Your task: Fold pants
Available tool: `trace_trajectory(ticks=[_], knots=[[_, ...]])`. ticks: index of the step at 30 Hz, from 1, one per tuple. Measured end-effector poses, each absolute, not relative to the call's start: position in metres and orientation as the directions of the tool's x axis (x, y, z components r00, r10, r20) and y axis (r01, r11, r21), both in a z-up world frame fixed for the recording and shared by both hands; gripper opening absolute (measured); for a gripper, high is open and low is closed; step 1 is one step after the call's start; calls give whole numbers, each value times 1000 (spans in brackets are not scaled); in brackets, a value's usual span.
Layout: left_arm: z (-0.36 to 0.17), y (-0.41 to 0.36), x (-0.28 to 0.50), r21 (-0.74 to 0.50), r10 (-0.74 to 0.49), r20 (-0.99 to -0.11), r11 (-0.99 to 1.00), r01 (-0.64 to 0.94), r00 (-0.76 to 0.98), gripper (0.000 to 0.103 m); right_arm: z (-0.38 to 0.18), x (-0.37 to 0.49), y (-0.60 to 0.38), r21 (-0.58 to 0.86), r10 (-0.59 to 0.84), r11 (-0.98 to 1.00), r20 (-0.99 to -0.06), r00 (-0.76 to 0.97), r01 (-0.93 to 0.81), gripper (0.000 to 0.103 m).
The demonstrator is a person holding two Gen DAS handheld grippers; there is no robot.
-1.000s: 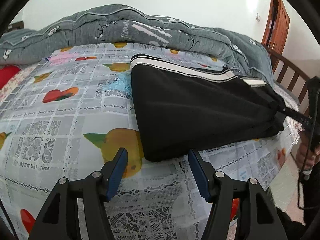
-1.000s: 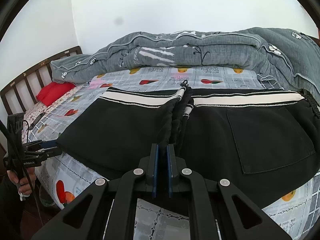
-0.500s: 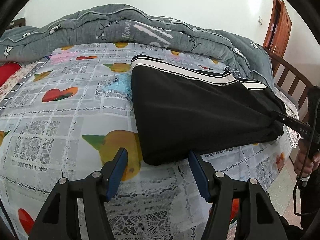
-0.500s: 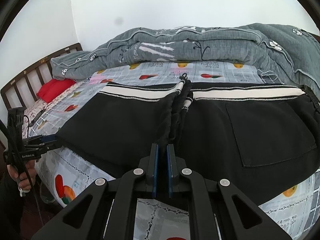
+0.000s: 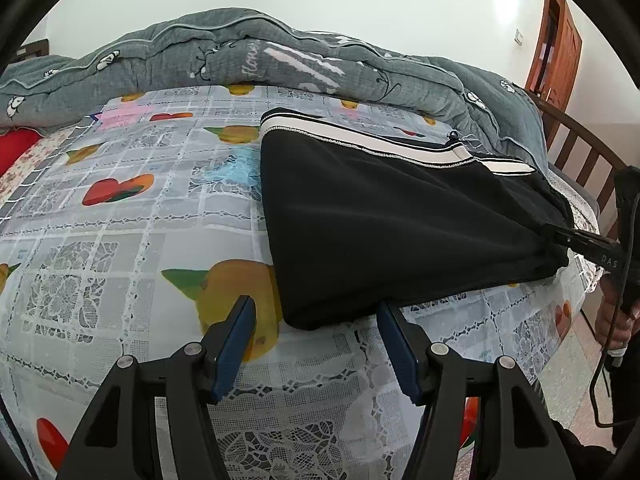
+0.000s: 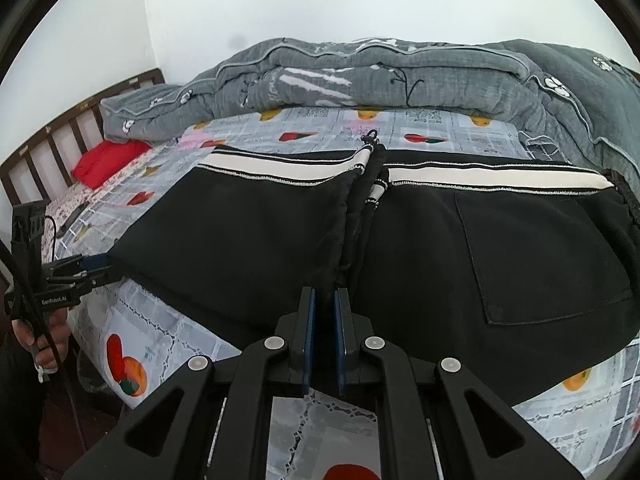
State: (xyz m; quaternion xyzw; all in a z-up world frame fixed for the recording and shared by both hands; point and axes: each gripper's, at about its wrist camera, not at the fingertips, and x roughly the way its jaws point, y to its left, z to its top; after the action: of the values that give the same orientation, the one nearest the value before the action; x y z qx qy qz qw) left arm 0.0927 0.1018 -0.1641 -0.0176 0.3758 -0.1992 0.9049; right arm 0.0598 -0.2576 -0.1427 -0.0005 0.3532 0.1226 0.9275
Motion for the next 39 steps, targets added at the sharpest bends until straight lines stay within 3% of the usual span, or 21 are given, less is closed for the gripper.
trace_trajectory(ticks=[15,21,23,25,27,28,30,32,35,39], knots=[[-163,108,87,-196,-378,-657,921,336,652,61,-121,74,-259,70,234,967,-636,735,-247,11],[-157,118,79,-196,-378,-632,923,332,677,61,-120,120,-252,62,220,969,-653,725,-238,18],[-157,124,77,-193,-367,-630,927,320,684,61,-122,133,-248,59,220,969,-660,718,-242,32],[-156,129,77,-197,-360,-629,931,307,689,61,-128,147,-243,48,210,969,-675,707,-242,33],[-155,135,78,-203,-354,-629,934,293,692,61,-137,158,-239,34,190,972,-702,686,-234,23],[-154,137,78,-203,-350,-628,936,288,695,61,-141,161,-237,16,174,973,-707,686,-230,5],[-152,140,78,-200,-342,-625,939,280,702,61,-136,153,-238,-27,151,974,-654,741,-223,4],[-149,142,78,-199,-342,-620,939,281,706,61,-127,146,-254,48,192,977,-607,771,-206,4],[-146,141,82,-224,-362,-607,932,284,707,61,-139,155,-267,159,239,971,-654,718,-178,4],[-147,137,96,-325,-431,-602,901,288,672,61,-156,149,-253,27,155,981,-699,698,-191,9]])
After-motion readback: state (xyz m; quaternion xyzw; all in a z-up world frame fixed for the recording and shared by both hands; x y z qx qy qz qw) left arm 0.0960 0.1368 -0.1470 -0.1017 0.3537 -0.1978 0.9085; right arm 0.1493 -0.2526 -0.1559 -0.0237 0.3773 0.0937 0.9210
